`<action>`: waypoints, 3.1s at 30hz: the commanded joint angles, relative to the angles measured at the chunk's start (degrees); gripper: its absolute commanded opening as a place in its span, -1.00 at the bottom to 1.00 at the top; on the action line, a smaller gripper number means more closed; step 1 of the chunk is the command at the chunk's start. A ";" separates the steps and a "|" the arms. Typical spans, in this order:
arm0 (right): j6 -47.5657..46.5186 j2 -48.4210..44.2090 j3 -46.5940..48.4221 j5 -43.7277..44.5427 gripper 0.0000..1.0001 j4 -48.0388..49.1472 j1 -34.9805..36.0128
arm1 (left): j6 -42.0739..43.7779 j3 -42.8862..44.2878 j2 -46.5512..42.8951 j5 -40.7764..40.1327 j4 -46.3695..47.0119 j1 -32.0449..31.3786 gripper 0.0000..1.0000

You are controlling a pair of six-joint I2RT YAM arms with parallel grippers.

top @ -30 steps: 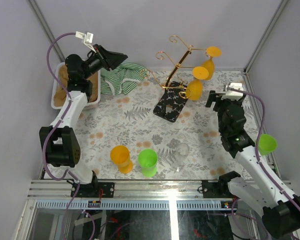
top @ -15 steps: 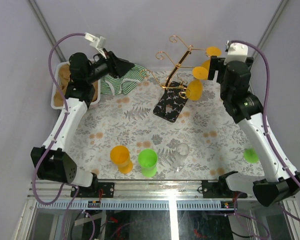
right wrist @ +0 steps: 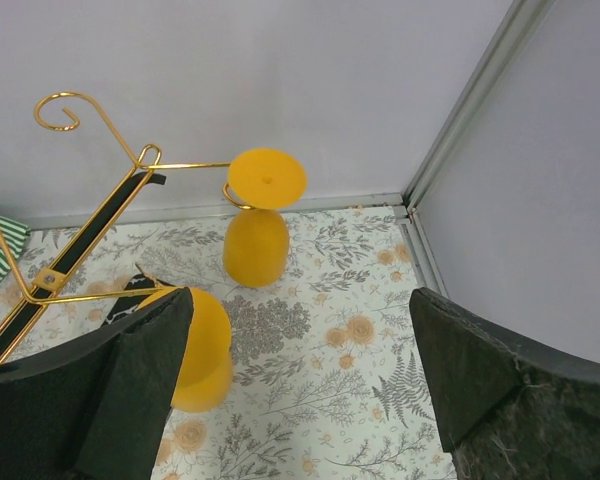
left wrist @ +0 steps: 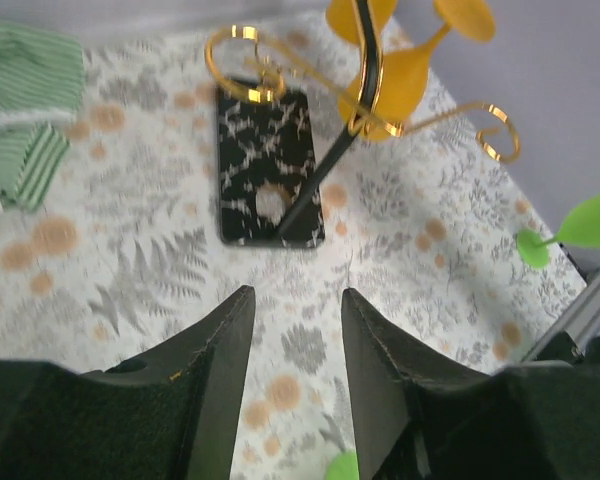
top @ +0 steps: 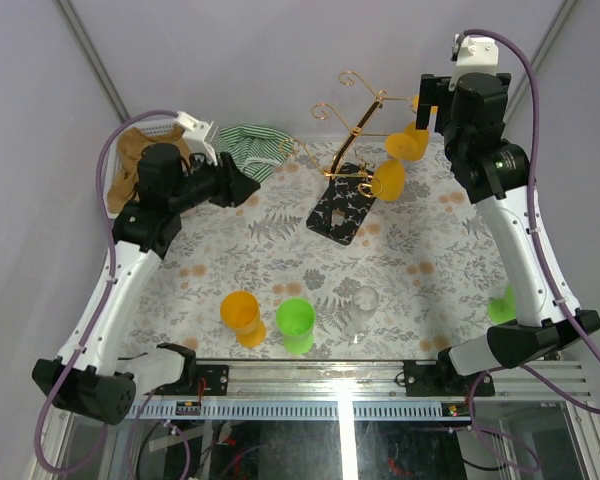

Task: Place the wine glass upside down on the wine glass rack
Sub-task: Pick up the wine glass at the center of the board, then turn the wine glass upside down at the wine rack.

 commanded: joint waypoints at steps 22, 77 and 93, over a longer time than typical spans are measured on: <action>1.84 3.12 1.89 -5.25 0.93 0.75 -0.81 | -18.61 2.27 -1.08 -23.27 -60.77 -8.15 -0.22; 0.69 3.87 0.83 -8.95 0.98 3.00 -2.82 | -12.90 32.31 16.38 -64.19 -35.87 -11.72 -1.00; 4.14 -2.03 -6.55 -19.36 0.98 9.59 -2.83 | 15.19 41.33 24.17 -55.42 7.50 -10.26 -1.00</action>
